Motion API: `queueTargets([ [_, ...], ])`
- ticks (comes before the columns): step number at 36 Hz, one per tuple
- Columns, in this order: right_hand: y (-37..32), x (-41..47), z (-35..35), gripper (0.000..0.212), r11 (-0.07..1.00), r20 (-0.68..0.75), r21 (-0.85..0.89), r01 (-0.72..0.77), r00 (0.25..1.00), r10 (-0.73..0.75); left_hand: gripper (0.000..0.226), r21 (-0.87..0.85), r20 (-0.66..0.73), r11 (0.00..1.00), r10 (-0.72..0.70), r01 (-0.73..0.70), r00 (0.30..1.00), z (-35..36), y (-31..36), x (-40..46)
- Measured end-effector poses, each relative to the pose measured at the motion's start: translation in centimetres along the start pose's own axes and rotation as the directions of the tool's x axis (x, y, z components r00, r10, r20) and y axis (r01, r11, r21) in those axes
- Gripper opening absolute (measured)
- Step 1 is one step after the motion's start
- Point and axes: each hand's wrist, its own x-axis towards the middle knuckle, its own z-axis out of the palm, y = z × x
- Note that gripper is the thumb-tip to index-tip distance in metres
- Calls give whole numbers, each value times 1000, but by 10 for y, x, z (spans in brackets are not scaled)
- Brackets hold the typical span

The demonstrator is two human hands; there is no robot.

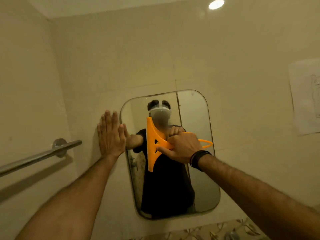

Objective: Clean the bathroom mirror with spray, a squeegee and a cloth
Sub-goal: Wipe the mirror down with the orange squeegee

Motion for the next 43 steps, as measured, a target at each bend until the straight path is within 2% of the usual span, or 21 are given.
queueTargets([
  [6,-14,41,-15,51,997,-102,9,78,992,-77,66,27,-12,999,28,-28,1000,12,-12,1],
  [12,-31,80,-28,44,995,-106,6,103,989,-102,62,13,-48,998,62,-61,997,20,-17,0],
  [17,-38,114,-24,45,993,-151,-30,114,982,-117,61,-25,-65,998,63,-64,996,24,-17,0],
  [22,-37,121,-28,46,993,-79,-40,108,991,-111,61,-21,-92,998,56,-58,994,28,-19,0],
  [29,12,92,-36,54,999,-29,39,-14,999,16,62,18,-72,998,62,-61,995,31,-23,3],
  [33,43,77,-41,56,997,-24,14,-77,997,77,63,15,-73,998,58,-57,996,39,-25,7],
  [36,51,70,-46,50,995,-19,-5,-95,995,95,65,-8,-106,1000,2,-3,994,43,-25,10],
  [41,40,75,-52,73,995,-90,-26,-97,991,94,67,18,-87,999,50,-49,995,40,-25,10],
  [43,29,80,-55,69,997,-125,11,-73,989,74,66,19,-85,999,42,-40,996,37,-23,10],
])
